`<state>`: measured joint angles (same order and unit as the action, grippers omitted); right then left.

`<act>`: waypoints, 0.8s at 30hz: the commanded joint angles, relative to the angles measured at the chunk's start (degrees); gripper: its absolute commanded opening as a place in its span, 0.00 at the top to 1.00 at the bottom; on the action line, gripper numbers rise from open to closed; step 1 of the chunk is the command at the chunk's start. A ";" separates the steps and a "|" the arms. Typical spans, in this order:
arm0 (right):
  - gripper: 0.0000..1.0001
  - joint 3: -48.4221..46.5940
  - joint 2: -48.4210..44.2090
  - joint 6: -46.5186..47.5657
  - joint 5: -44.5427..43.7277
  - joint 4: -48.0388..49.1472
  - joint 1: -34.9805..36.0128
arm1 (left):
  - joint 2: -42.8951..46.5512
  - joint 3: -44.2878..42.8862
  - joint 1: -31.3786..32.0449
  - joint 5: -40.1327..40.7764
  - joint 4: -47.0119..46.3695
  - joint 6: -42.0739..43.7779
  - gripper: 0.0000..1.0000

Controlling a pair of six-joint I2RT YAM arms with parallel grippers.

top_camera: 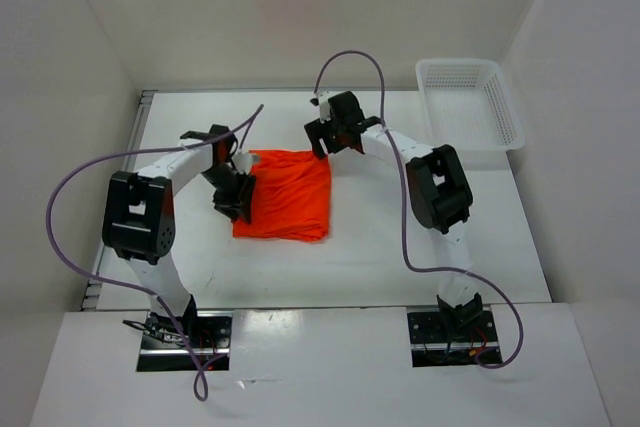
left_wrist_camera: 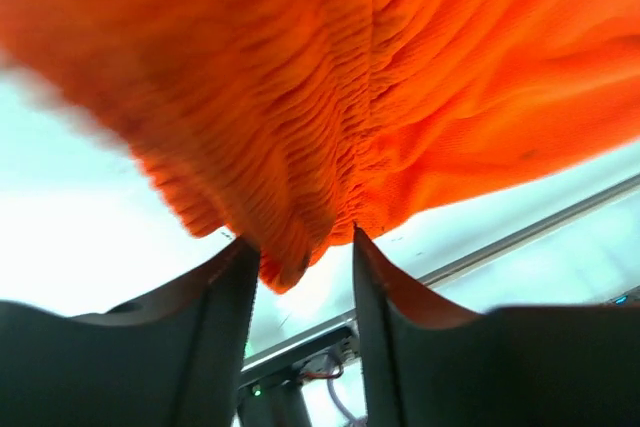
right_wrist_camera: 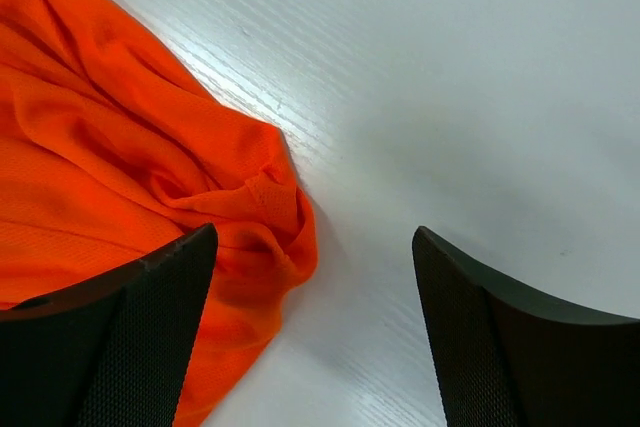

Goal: Fold and stack the shorts
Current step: Fold the shorts

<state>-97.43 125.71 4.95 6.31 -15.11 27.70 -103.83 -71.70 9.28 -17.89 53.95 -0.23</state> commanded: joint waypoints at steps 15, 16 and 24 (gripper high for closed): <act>0.25 28.85 -28.67 25.71 10.66 -12.57 10.86 | -6.72 -20.75 -5.77 -9.09 -5.53 0.23 0.31; 0.27 29.66 -29.55 26.59 9.96 -12.57 13.49 | -7.43 -20.76 -5.76 -9.09 -5.53 0.23 0.31; 0.31 33.27 -30.79 25.38 8.02 -11.96 18.18 | -10.43 -19.62 -4.71 -8.30 -5.53 0.23 0.45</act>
<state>-64.34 98.56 29.54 15.27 -28.12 45.82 -115.02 -91.24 4.21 -24.73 48.34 -0.34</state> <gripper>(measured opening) 0.693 0.569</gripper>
